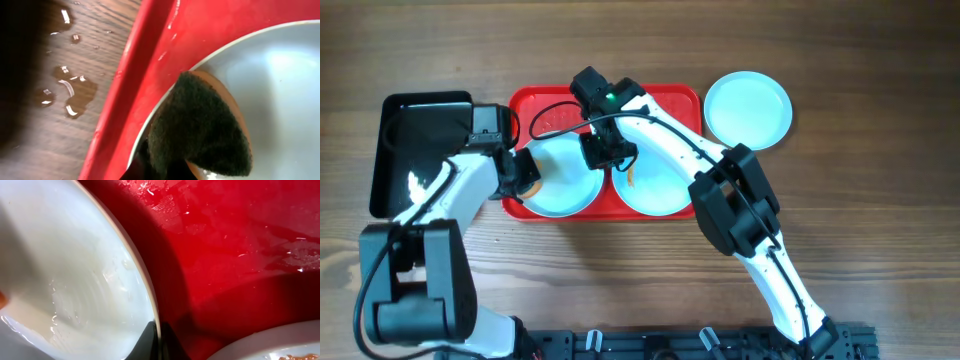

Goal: Clean dirty plates on tray and stack at the side

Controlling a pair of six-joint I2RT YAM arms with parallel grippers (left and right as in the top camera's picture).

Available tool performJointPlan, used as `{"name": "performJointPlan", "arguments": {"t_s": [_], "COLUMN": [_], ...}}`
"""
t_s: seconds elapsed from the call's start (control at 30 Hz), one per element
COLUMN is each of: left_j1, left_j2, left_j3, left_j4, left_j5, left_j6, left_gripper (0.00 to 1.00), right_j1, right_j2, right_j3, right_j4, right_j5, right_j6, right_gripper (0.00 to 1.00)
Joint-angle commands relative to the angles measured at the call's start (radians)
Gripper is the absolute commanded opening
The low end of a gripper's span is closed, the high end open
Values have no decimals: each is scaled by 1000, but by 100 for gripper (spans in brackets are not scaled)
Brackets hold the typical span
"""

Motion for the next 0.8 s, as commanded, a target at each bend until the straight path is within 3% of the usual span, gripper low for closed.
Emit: {"name": "performJointPlan", "arguments": {"t_s": [0.0,0.27,0.57,0.77], "left_j1": [8,8,7,8], "left_j2": [-111,-134,2,97], "left_j3": [-11,-14,-14,-14], "left_j4": [0,20,58,47], "left_j5": [-7,142,318,291], "left_j6": [-24,-24,-24,-16], "left_gripper": [4,4,4,4], "right_j1": [2,1,1,1], "right_j2": [16,16,16,16], "right_j3": [16,16,16,16], "right_j4": [-9,1,4,2], "right_j5": [41,40,40,40], "right_j6": [-2,0,7,7], "right_gripper": [4,4,4,4]}}
